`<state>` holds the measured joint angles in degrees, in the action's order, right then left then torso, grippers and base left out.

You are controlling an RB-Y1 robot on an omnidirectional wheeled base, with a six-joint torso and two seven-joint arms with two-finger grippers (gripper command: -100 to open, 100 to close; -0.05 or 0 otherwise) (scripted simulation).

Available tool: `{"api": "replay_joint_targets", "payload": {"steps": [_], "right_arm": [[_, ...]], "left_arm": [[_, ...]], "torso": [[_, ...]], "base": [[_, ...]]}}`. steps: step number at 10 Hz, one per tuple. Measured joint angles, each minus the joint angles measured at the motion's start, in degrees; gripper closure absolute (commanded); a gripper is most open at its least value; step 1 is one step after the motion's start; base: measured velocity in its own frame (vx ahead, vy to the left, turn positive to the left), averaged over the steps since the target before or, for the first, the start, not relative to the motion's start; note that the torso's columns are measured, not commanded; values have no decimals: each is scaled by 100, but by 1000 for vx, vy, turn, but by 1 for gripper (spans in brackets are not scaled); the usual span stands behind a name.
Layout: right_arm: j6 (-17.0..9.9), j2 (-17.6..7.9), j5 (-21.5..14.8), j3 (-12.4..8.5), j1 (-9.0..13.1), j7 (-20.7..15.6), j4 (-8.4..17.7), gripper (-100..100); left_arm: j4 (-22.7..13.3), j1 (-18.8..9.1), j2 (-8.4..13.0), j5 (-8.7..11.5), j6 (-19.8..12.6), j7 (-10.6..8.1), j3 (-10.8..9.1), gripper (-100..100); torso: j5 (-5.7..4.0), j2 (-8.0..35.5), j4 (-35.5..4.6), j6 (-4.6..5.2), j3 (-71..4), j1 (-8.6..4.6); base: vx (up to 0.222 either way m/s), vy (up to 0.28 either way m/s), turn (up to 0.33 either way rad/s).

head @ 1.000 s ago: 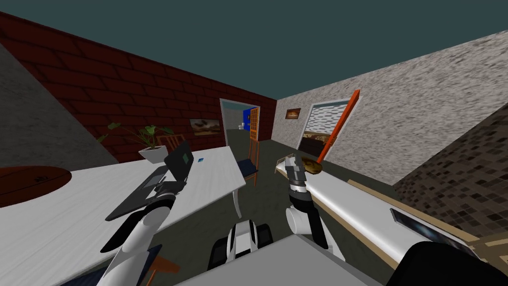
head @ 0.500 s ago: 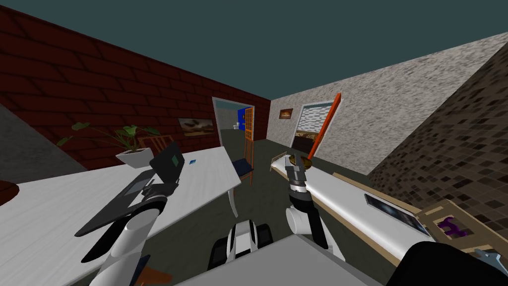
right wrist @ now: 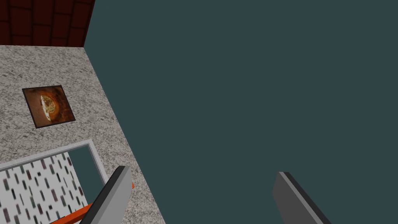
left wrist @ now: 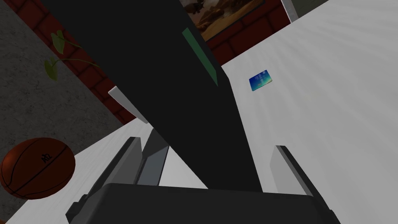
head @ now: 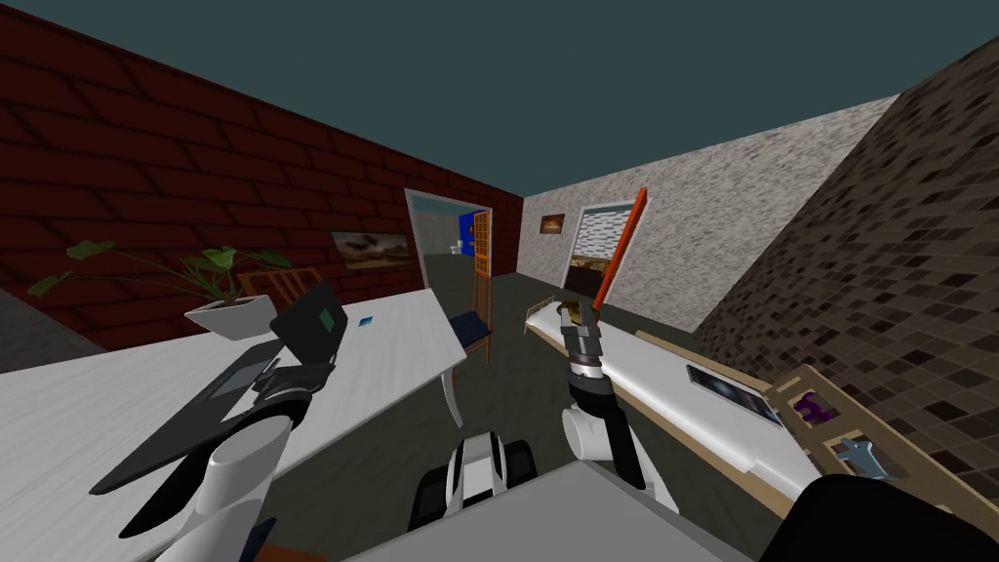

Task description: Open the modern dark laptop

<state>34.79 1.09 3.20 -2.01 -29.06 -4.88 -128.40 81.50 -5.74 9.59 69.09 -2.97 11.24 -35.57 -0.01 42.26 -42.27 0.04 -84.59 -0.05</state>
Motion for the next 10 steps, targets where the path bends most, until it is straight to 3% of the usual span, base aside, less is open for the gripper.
{"api": "replay_joint_targets", "payload": {"steps": [1, 2, 3, 5, 6, 7, 8, 9, 10], "right_arm": [[0, 0, 0, 0, -1, 0, 0, 0], [0, 0, 0, -1, -1, 0, 0, 0], [0, 0, 0, -1, -1, 0, 0, 0], [0, -1, 0, -2, -3, 0, 0, 0], [1, -1, 0, -2, -3, 0, 0, 0], [0, -1, 0, -2, -2, 0, 0, 0], [0, 0, 0, -1, -1, 0, 0, 0], [0, -1, 0, -2, -3, 0, 0, 0], [0, -1, 0, -1, -2, 0, 0, 0]], "left_arm": [[-15, -66, -30, 108, -69, 181, -183, -100], [-51, -69, 12, 242, -69, 281, -181, -100], [-56, -67, 18, 258, -59, 296, -176, 100], [63, -6, -86, -67, -77, -8, 14, 100], [140, 92, -73, -186, -22, -195, 226, 100], [228, 71, -195, -447, -76, -340, 235, 100], [245, 106, -166, -532, -72, -451, 307, 100], [323, 240, -136, -629, 34, -615, 569, 100], [379, 235, -205, -823, 6, -775, 613, 100]], "torso": [[0, 4, -2, -5, 3, 2], [2, 0, -1, -8, 1, 10], [3, -3, 1, -5, -1, 11], [-13, -11, 3, -6, -9, 4], [-13, -7, 7, -16, -7, -1], [-8, 0, 0, -6, -1, 0], [0, 4, 0, 5, 4, 3], [5, 1, 5, -13, 2, 8], [2, 1, 2, -8, 1, 9]], "base": [[-19, -10, -10], [-5, -4, 6], [43, 21, 291], [64, 25, 194], [50, 27, 154], [18, 11, 15], [41, 20, 229], [45, 10, 161], [15, 4, 8]]}}
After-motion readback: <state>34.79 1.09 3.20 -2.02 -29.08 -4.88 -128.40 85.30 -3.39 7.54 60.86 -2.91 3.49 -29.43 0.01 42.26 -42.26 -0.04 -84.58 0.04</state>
